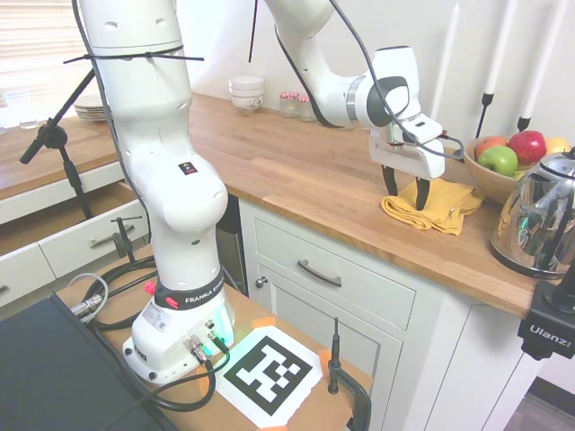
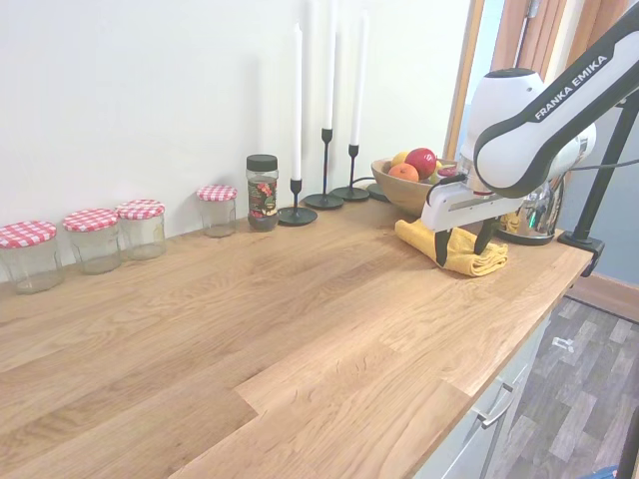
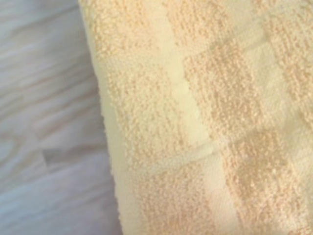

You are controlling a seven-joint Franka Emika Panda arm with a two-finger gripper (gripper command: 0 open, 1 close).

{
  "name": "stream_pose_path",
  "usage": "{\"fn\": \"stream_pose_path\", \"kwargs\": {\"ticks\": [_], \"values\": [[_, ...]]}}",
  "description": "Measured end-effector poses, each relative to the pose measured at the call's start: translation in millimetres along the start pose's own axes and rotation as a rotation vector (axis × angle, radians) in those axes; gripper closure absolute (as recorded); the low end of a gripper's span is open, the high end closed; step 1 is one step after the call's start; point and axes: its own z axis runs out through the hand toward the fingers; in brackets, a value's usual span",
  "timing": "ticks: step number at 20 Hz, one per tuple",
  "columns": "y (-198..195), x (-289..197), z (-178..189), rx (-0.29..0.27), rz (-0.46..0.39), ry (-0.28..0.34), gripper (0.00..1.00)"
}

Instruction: Wipe the counter

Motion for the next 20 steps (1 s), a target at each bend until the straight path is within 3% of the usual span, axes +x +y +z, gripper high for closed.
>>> {"fn": "stream_pose_path", "kwargs": {"ticks": [1, 20], "values": [[-1, 2, 0, 0.003, -0.001, -0.004, 1.0], [-11, 0, 0, 0.034, -0.059, -0.058, 1.0]]}}
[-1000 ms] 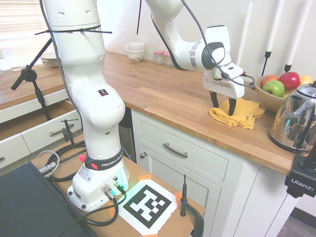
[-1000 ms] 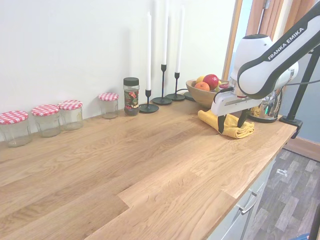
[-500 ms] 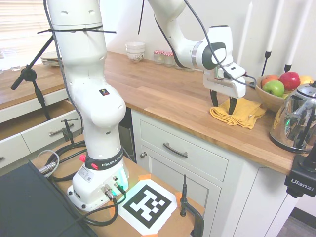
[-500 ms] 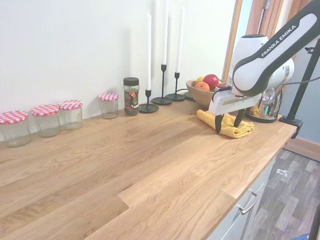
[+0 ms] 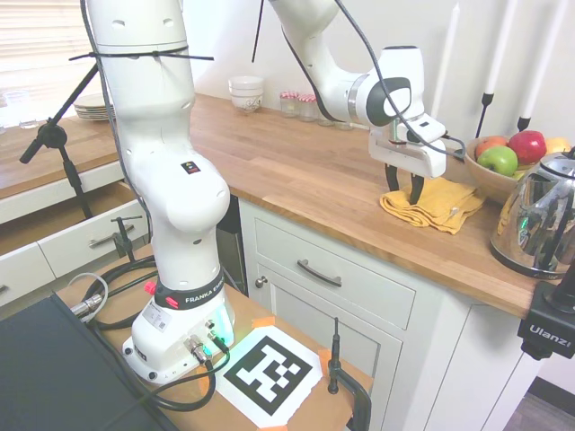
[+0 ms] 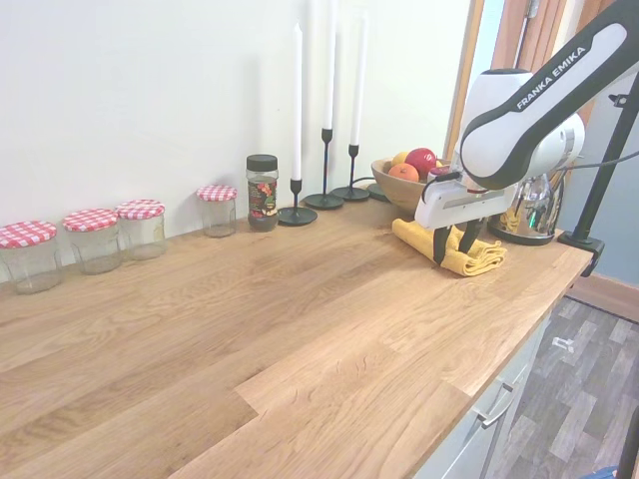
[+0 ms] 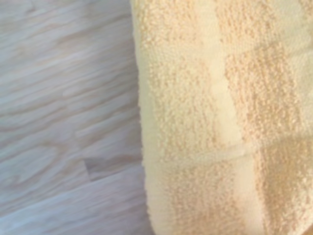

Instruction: Wipe the counter

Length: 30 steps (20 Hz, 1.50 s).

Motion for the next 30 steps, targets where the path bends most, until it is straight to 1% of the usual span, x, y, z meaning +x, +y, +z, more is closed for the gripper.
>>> {"fn": "stream_pose_path", "kwargs": {"ticks": [22, 26, 30], "values": [[-9, 11, -3, 0.034, -0.002, -0.051, 1.0], [-24, -1, -4, 0.042, -0.038, -0.052, 1.0], [-57, -36, -9, 0.057, -0.098, -0.058, 1.0]]}}
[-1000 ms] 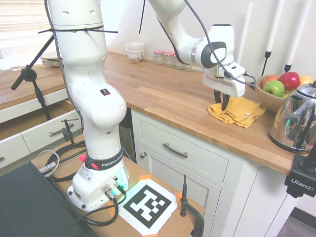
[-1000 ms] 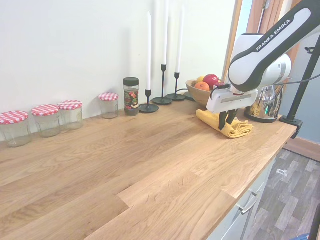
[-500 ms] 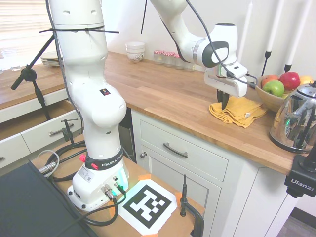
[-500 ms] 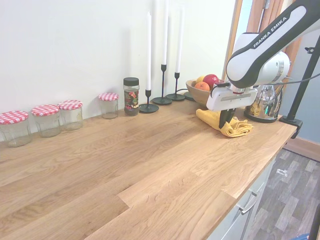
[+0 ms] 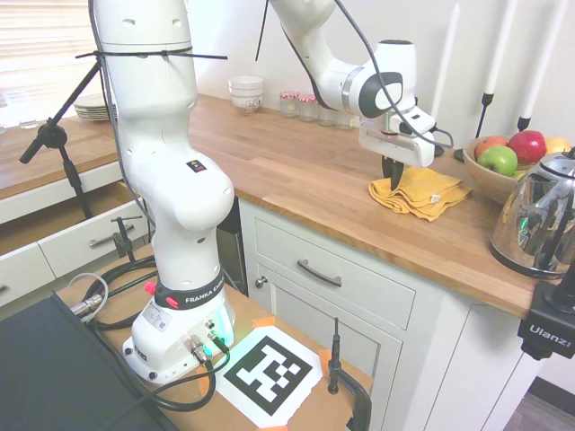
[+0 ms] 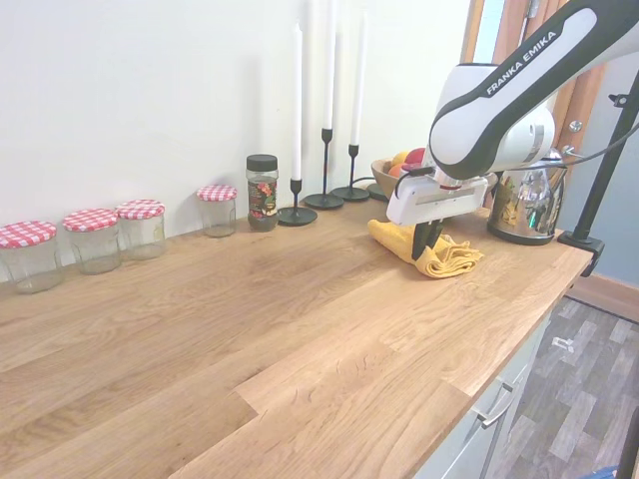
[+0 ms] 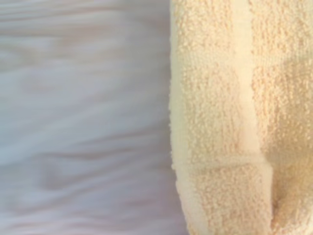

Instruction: Wipe the counter

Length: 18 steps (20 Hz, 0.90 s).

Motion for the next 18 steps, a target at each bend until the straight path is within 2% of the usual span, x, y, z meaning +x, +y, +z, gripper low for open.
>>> {"fn": "stream_pose_path", "kwargs": {"ticks": [10, 18], "values": [[-94, -124, -8, 0.003, -0.165, 0.026, 1.0], [-132, -225, -17, -0.001, -0.292, 0.064, 1.0]]}}
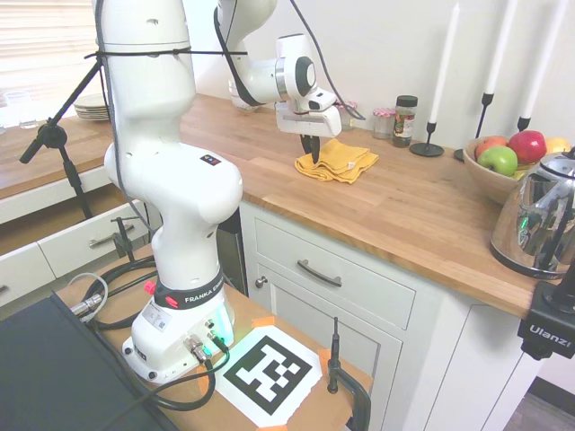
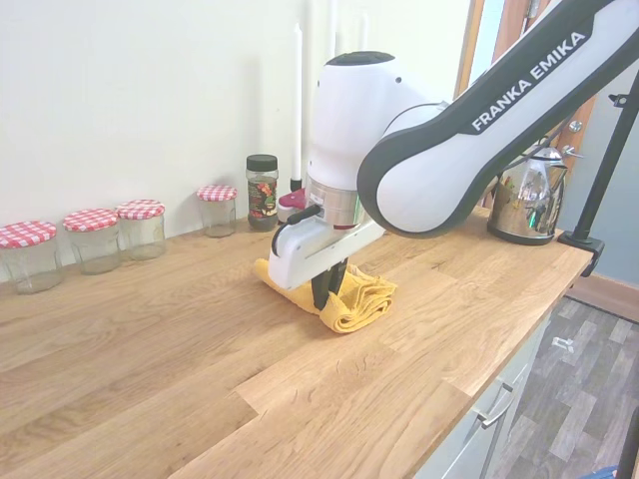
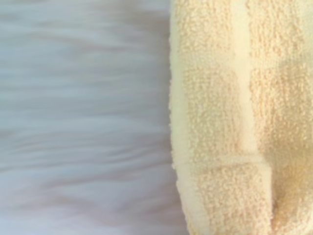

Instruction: Wipe the counter

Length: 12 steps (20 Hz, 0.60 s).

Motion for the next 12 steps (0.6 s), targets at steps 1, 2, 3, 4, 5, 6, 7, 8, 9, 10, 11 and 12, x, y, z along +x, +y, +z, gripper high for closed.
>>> {"fn": "stream_pose_path", "kwargs": {"ticks": [1, 2, 3, 4, 5, 6, 7, 8, 9, 10, 11, 12], "values": [[-6, -10, -2, -0.001, -0.015, 0.003, 1.0], [-11, -20, -4, -0.004, -0.031, 0.009, 1.0], [-17, -30, -6, -0.005, -0.045, 0.015, 1.0], [-22, -40, -7, -0.006, -0.061, 0.022, 1.0], [-26, -49, -9, -0.009, -0.075, 0.028, 1.0], [-31, -60, -11, -0.01, -0.093, 0.034, 1.0], [-35, -71, -13, -0.011, -0.109, 0.042, 1.0], [-39, -82, -15, -0.013, -0.125, 0.049, 1.0], [-43, -93, -16, -0.013, -0.142, 0.057, 1.0], [-47, -104, -18, -0.013, -0.158, 0.065, 1.0], [-50, -114, -19, -0.014, -0.172, 0.073, 1.0], [-53, -124, -21, -0.015, -0.185, 0.08, 1.0]]}}
